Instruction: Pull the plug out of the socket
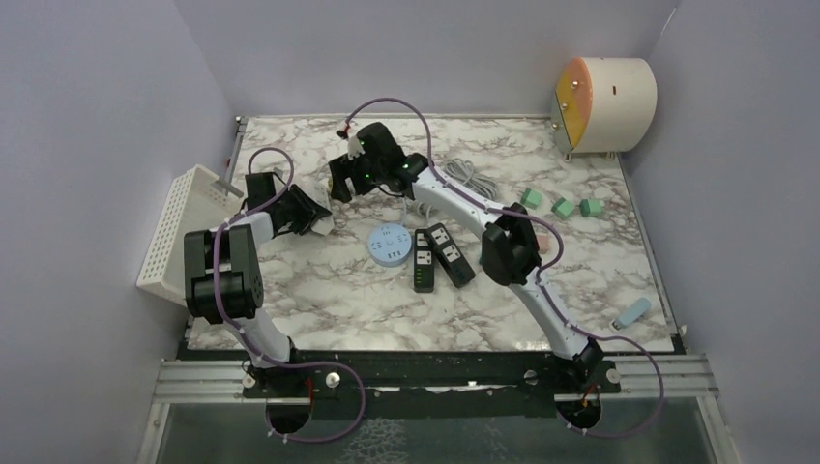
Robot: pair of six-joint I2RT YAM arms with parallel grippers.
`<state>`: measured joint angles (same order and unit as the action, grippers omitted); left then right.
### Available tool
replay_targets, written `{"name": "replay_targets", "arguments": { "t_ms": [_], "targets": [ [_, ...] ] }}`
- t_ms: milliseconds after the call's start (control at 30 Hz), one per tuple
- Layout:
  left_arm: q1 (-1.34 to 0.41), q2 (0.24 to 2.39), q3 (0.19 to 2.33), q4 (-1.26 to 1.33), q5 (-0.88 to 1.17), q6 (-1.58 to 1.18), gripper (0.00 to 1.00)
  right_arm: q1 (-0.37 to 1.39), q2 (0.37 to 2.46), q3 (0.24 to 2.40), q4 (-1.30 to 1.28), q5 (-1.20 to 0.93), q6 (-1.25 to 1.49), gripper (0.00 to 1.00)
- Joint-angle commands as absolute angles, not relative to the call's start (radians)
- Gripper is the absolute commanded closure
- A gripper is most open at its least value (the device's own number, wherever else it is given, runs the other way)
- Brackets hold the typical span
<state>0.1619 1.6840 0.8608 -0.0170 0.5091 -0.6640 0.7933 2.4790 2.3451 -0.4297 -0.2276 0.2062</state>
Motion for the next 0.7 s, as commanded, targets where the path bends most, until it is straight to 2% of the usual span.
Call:
{"name": "replay_targets", "arguments": {
  "t_ms": [0, 367, 533, 667],
  "targets": [
    [0.165, 1.75, 0.899, 0.034, 0.562, -0.69, 1.0, 0.805, 2.545, 2.39, -0.364, -0.229, 0.081, 0.2],
    [0.166, 1.774, 0.904, 0.046, 0.58, -0.692, 1.0, 0.804, 2.635, 2.373, -0.035, -0.237, -0.128, 0.1],
    [0.165, 1.773, 0.881, 0.05, 0.585, -0.688, 1.0, 0.778, 2.738, 2.504, -0.013, -0.371, -0.166, 0.1],
    [0.165, 1.771, 0.868, 0.052, 0.589, -0.682, 1.0, 0.752, 2.769, 2.51, -0.027, -0.469, -0.147, 0.11]
  ]
}}
